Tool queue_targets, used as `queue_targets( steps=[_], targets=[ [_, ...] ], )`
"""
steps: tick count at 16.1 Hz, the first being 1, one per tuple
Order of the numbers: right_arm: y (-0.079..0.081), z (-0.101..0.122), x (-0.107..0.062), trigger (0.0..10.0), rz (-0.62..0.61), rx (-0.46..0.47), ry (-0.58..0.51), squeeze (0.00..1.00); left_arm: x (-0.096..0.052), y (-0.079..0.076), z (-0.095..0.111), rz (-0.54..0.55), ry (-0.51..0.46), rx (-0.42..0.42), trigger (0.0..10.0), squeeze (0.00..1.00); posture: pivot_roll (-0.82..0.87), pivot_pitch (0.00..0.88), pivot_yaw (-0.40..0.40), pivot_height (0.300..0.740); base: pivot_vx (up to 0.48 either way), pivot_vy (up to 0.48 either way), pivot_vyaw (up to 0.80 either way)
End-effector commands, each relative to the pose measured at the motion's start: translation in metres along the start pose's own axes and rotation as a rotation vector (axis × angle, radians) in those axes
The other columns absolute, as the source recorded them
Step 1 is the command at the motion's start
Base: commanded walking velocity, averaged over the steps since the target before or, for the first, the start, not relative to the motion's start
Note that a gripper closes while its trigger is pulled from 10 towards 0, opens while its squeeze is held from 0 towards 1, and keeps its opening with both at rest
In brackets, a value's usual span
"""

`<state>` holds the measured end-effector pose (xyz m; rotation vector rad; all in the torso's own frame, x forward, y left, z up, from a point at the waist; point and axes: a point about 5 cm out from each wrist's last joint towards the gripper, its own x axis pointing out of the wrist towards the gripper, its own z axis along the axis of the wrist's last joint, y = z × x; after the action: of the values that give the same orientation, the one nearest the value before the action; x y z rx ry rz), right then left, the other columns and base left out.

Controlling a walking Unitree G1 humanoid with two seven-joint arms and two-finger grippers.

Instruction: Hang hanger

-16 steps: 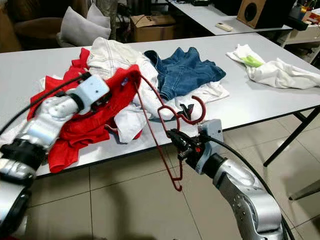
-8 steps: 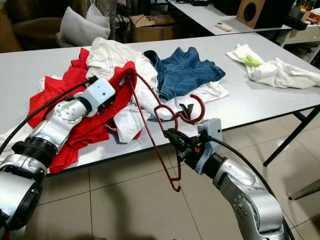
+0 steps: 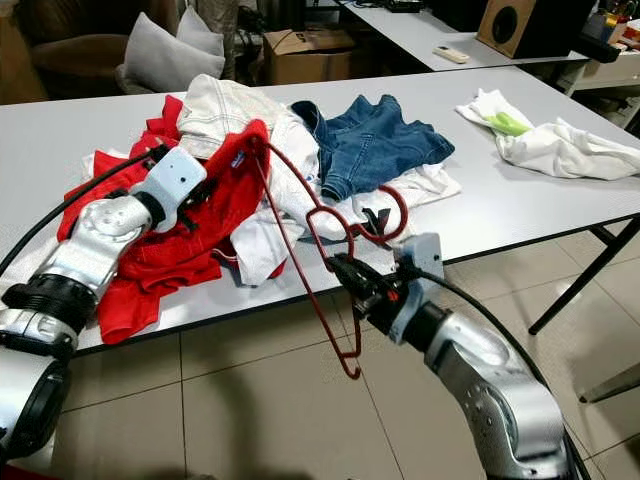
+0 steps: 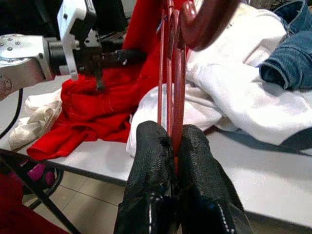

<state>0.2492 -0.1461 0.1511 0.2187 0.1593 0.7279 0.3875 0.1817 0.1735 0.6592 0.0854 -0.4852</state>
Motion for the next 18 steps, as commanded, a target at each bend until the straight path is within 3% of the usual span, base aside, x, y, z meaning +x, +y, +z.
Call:
queue_targets(
  steps=[1, 3, 7, 10, 12, 15, 18],
  targets=[
    [0.0, 0.004, 0.003, 10.0, 0.01, -0.007, -0.018, 0.0, -0.002, 0.004, 0.007, -0.037, -0.027, -0.019, 0.0, 0.0, -0.13, 0.0, -0.02, 0.74, 0.0, 0.0, 0.0],
    [0.001, 0.004, 0.005, 10.0, 0.014, -0.008, -0.019, 0.0, -0.007, 0.011, 0.016, -0.083, -0.057, -0.03, 0.0, 0.0, -0.11, 0.0, -0.03, 0.74, 0.0, 0.0, 0.0],
    [0.001, 0.004, 0.013, 10.0, 0.007, -0.006, -0.021, 0.0, -0.024, 0.044, 0.033, -0.123, -0.079, -0.009, 0.0, 0.0, -0.09, 0.0, -0.024, 0.74, 0.0, 0.0, 0.0],
    [0.001, 0.001, 0.027, 10.0, -0.033, 0.005, 0.003, 0.0, -0.039, 0.081, 0.067, -0.088, -0.129, 0.01, 0.0, 0.0, -0.09, 0.0, -0.007, 0.74, 0.0, 0.0, 0.0],
    [0.007, -0.004, 0.032, 10.0, 0.022, -0.005, 0.046, 0.0, -0.043, 0.092, 0.085, -0.07, -0.146, 0.054, 0.0, 0.0, -0.08, 0.0, -0.007, 0.74, 0.0, 0.0, 0.0],
    [0.011, -0.004, 0.034, 10.0, 0.053, -0.011, 0.05, 0.0, -0.046, 0.092, 0.098, -0.088, -0.174, 0.086, 0.0, 0.0, -0.08, 0.0, -0.011, 0.74, 0.0, 0.0, 0.0],
    [-0.002, 0.009, 0.039, 10.0, -0.046, 0.038, -0.046, 0.0, -0.05, 0.08, 0.11, -0.174, -0.202, 0.119, 0.0, 0.0, -0.07, 0.0, -0.021, 0.74, 0.0, 0.0, 0.0]
  ],
)
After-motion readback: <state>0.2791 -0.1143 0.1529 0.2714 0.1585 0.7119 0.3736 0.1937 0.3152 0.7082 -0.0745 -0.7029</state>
